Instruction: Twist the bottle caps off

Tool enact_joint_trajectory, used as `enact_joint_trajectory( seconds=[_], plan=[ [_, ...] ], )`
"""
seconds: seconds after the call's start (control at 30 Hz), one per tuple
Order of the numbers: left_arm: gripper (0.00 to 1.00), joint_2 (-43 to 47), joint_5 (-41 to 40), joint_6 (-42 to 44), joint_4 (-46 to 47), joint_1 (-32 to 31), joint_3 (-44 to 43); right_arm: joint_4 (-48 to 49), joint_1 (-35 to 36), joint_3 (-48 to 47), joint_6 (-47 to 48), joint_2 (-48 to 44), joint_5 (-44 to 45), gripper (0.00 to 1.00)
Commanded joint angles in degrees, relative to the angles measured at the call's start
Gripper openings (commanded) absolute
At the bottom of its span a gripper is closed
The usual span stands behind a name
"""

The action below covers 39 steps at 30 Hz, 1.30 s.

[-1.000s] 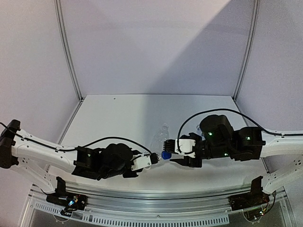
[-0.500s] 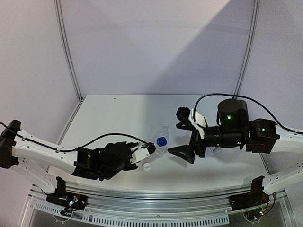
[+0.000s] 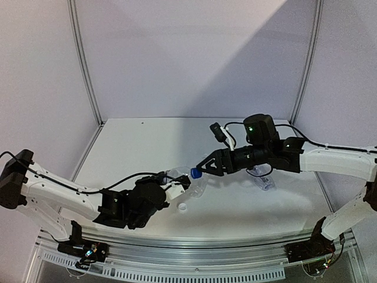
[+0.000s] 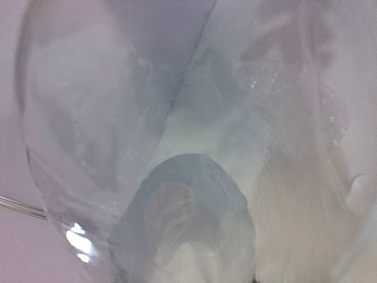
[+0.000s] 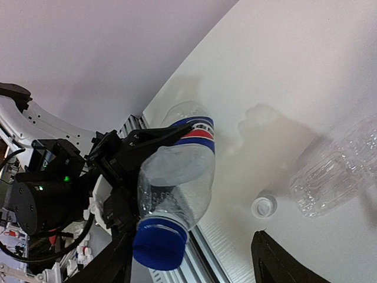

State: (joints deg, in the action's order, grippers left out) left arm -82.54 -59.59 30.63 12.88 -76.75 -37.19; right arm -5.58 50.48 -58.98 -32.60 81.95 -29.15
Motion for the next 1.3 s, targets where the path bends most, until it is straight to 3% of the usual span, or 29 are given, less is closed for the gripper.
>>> enact_joint_trajectory(
  seconds=[0.0,0.27,0.57,0.77,1.03,1.13,1.27],
  plan=[
    [0.00,-1.00,-1.73,1.71,3.62,-1.36,-0.25,2.24,0.11,-2.40,-4.48,0.33,-5.00,0.69],
    [0.00,-1.13,-2.19,1.93,3.72,-1.38,-0.30,4.76,0.31,-1.63,-8.09,1.89,-10.19,0.64],
    [0.00,-0.78,-2.39,2.06,4.04,-1.38,-0.16,-0.59,2.38,-3.80,-5.45,3.67,-7.23,0.60],
    [0.00,-0.79,-2.55,2.10,4.05,-1.38,-0.16,-2.29,2.39,-3.93,-4.56,3.45,-5.32,0.48],
    [0.00,-0.80,-2.55,2.00,3.91,-1.38,-0.08,-5.31,2.84,-4.35,-3.24,3.38,-3.77,0.21],
    [0.00,-0.71,-1.53,1.57,3.65,-1.38,-0.08,-11.25,5.43,-7.41,3.86,3.18,0.48,0.11],
    [0.00,-0.15,2.18,-0.48,1.83,-1.31,-0.24,-21.16,12.58,-13.62,23.31,3.66,19.36,0.10]
  ],
)
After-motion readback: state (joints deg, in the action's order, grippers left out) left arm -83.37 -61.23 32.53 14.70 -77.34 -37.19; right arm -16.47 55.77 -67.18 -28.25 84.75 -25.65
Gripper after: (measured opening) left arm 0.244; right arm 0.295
